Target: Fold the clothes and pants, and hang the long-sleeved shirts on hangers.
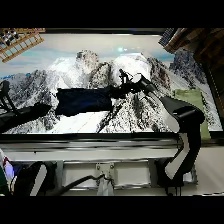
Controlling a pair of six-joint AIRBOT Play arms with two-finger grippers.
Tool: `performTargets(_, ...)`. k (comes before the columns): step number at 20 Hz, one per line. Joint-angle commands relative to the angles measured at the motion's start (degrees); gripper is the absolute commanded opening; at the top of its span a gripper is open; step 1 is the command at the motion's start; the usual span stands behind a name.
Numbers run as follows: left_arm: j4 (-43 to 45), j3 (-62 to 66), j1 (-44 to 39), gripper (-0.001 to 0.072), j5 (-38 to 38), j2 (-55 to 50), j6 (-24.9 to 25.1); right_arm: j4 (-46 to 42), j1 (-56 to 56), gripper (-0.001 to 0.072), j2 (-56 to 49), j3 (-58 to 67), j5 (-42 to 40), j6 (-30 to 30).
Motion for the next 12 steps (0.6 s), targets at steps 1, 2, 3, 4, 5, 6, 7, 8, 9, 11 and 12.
performTargets(1,-0.02,-0.02,0.04,0.0276,-0.22,0.04,0.02,0.2,0.0,0.0025,0.48,-0.04,-1.11,0.02)
performTargets(2,-0.02,-0.02,0.04,0.0276,-0.31,0.04,0.02,-0.44,-1.18,0.0025,1.38,0.02,-1.09,0.61)
performTargets(3,-0.02,-0.02,0.04,0.0276,-0.33,0.04,0.02,-0.85,-2.67,0.0025,2.34,0.15,-0.94,1.53)
performTargets(4,-0.02,-0.02,0.04,0.0276,-0.31,0.04,0.02,-1.16,-4.68,0.0025,3.41,0.7,-0.37,2.01)
performTargets(5,-0.02,-0.02,0.04,0.0276,-0.22,0.04,0.02,-1.42,-6.88,0.0024,4.44,1.73,0.63,2.45)
performTargets(6,-0.02,-0.02,0.04,0.0276,-0.17,0.04,0.02,-2.27,-9.03,0.0024,5.33,3.15,1.84,2.71)
performTargets(7,-0.02,-0.02,0.04,0.0276,-0.17,0.04,0.02,-3.8,-11.43,0.0024,6.23,5.03,3.17,3.65)
performTargets(8,-0.02,-0.02,0.04,0.0276,-0.2,0.04,0.02,-5.64,-13.64,0.0024,6.99,6.97,4.2,5.35)
performTargets(9,-0.02,-0.02,0.02,0.0276,-0.2,0.04,0.02,-7.67,-16.09,0.0024,7.65,9.31,5.07,7.32)
performTargets(11,-0.02,-0.02,0.02,0.0276,-0.17,0.02,0.02,-10.21,-20.72,0.0024,8.63,13.88,5.95,11.3)
performTargets(12,-0.02,-0.02,0.02,0.0276,-0.17,0.02,0.02,-11.26,-23.32,0.0024,8.85,16.5,6.43,13.99)
